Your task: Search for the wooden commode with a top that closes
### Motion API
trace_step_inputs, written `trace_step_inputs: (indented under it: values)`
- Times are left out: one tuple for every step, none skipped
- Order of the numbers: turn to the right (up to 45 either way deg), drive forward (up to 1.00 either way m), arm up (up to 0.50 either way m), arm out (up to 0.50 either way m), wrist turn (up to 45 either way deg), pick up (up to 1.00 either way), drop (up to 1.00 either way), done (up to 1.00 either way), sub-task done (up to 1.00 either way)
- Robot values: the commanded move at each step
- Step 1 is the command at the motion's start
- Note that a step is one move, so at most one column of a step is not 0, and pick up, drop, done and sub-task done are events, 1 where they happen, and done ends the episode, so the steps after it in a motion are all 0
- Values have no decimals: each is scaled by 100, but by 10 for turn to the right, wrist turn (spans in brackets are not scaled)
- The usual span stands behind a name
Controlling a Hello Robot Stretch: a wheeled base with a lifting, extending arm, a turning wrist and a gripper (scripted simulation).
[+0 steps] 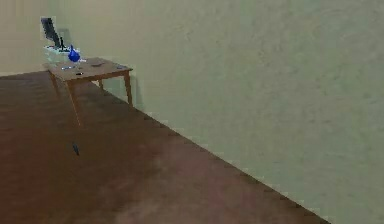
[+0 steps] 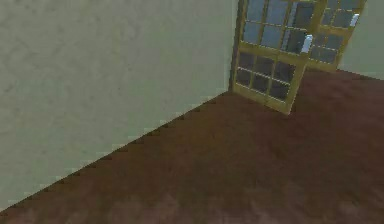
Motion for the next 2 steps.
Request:
trace_step_inputs:
  values:
    - [-420, 0, 0, 0, 0, 0, 0, 0, 0]
    - [0, 100, 0, 0, 0, 0, 0, 0, 0]
